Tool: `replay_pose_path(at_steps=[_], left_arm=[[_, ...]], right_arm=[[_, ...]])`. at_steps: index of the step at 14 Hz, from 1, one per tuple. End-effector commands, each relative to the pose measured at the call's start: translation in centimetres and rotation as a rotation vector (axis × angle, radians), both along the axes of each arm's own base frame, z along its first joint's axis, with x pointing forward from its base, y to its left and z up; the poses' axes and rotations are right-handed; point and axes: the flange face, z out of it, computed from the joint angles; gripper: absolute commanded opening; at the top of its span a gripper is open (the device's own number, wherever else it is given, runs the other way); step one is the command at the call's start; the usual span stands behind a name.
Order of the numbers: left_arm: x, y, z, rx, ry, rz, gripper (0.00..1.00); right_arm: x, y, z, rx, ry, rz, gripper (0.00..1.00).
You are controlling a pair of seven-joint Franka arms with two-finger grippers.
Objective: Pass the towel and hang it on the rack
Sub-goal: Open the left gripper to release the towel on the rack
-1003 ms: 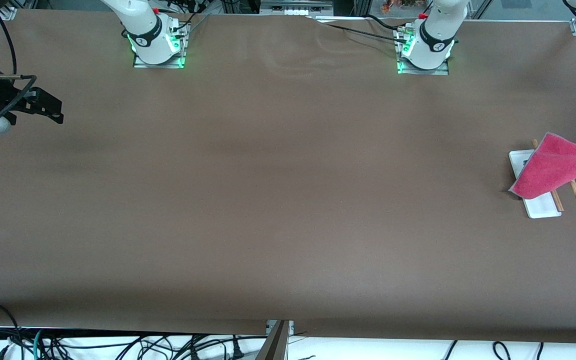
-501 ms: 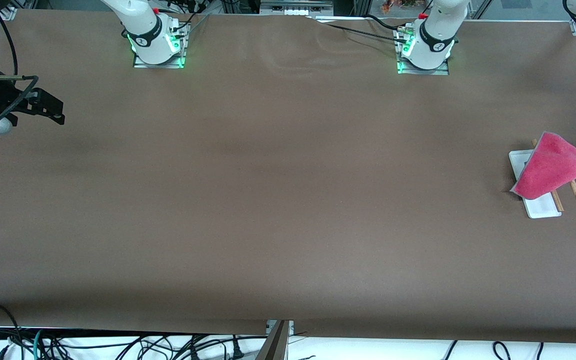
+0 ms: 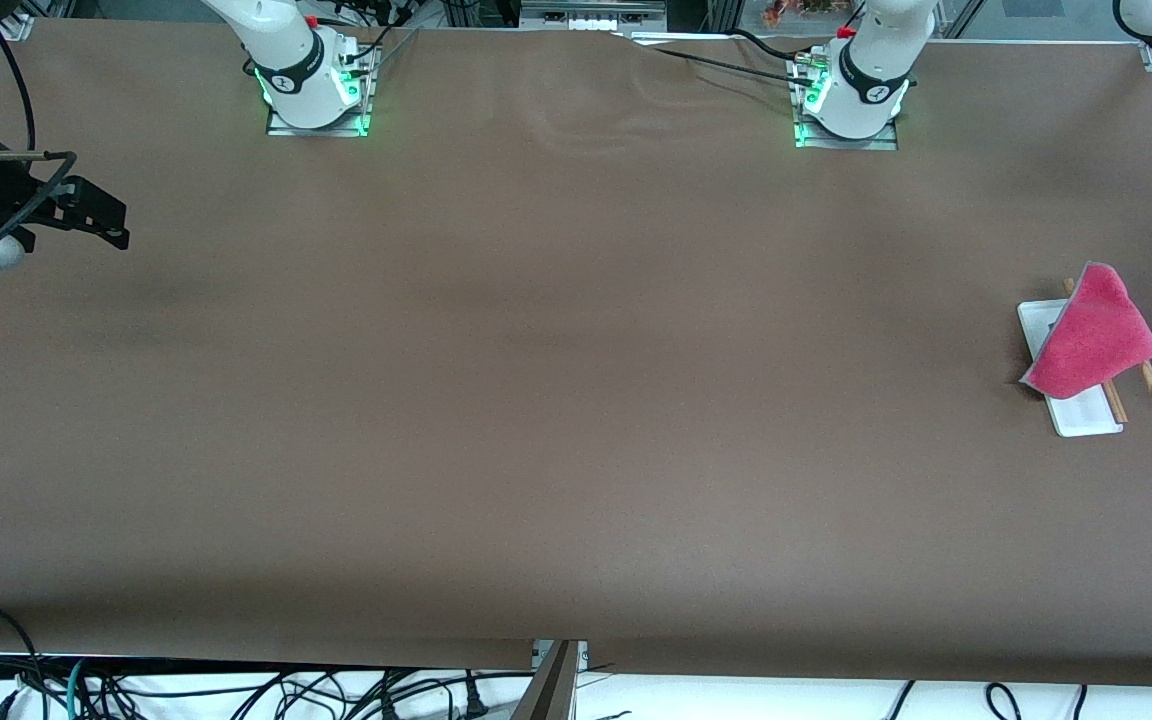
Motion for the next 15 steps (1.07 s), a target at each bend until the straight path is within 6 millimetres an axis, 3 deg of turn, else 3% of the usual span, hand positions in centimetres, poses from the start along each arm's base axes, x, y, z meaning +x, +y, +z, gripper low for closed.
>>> replay_pose_path(at_steps=[1,6,8,10,12,15], left_arm=[[1.9,-2.3,2.3,-0.003,0.031,0.018,1.00],[6.5,-10.1,6.6,0.096,0.091,0.027,1.00],[7.3,-12.5,8.3,0.103,0.103,0.054,1.00],[7.7,-14.3,9.1,0.103,0.143,0.083,1.00],[8.1,-18.5,13.0,0.164,0.136,0.095,1.00],[5.5,-24.1,17.6,0.242,0.172,0.202,1.00]], right_arm=[[0.1,-0.1,0.5,0.002,-0.002,0.016,1.00],[0.2,0.0,0.5,0.004,-0.008,0.018,1.00],[0.1,0.1,0.5,0.004,-0.004,0.016,1.00],[0.2,0.1,0.5,0.005,-0.010,0.019,1.00],[0.1,0.2,0.5,0.004,-0.008,0.018,1.00],[0.1,-0.1,0.5,0.004,-0.005,0.016,1.00]])
